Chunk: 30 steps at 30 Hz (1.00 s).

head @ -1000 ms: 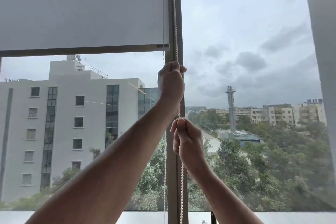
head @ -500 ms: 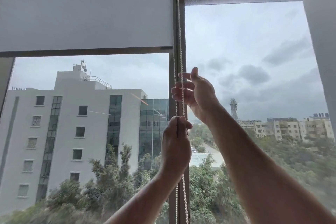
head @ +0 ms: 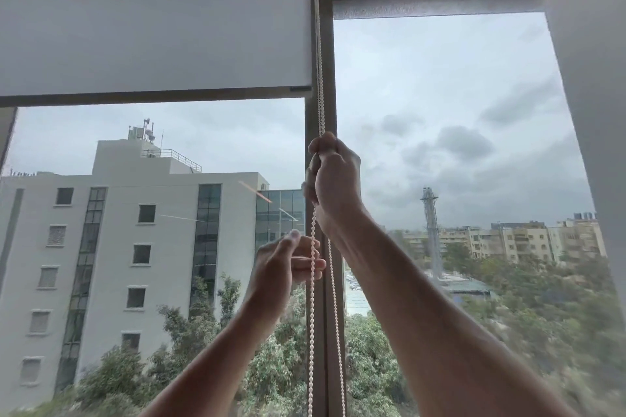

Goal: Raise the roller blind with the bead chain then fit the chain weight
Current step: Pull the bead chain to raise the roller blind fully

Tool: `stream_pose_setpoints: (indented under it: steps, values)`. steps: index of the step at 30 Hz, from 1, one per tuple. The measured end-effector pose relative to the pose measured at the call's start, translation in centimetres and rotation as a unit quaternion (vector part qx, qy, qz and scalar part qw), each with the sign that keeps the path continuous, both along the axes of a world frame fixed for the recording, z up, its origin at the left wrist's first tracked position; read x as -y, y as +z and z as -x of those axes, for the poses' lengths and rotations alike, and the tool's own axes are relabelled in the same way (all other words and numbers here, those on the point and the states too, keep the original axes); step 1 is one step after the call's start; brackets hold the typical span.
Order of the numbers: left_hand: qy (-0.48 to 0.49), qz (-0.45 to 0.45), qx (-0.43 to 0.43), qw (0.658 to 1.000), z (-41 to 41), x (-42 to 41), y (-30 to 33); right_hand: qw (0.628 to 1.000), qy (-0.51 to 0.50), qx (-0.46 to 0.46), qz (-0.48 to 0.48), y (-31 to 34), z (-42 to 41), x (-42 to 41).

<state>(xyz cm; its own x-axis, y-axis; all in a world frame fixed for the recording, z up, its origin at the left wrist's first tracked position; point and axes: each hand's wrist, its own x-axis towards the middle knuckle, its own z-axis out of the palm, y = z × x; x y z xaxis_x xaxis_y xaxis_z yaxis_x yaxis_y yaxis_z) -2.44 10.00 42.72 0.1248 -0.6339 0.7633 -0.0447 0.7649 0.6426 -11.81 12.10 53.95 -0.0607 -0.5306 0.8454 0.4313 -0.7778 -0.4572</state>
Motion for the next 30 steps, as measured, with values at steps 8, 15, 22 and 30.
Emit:
stream_pose_setpoints:
  steps: [8, 15, 22, 30]
  values:
    - [-0.085, -0.061, -0.031, 0.994, 0.8, -3.2, 9.2, 0.999, 0.032, -0.007, 0.009, -6.2, -0.5, -0.6]
    - [-0.112, -0.046, -0.084, 0.989, 5.8, -5.4, 13.9, 0.999, -0.02, -0.031, 0.01, -10.7, 0.2, 0.1]
    - [-0.064, 0.004, -0.094, 0.993, 7.2, -6.3, 13.7, 0.997, 0.024, -0.059, -0.043, -8.1, 3.5, 1.3]
    - [-0.047, 0.017, -0.072, 0.996, 7.3, -6.6, 9.2, 0.994, 0.016, -0.064, -0.086, 1.0, 5.0, -0.5]
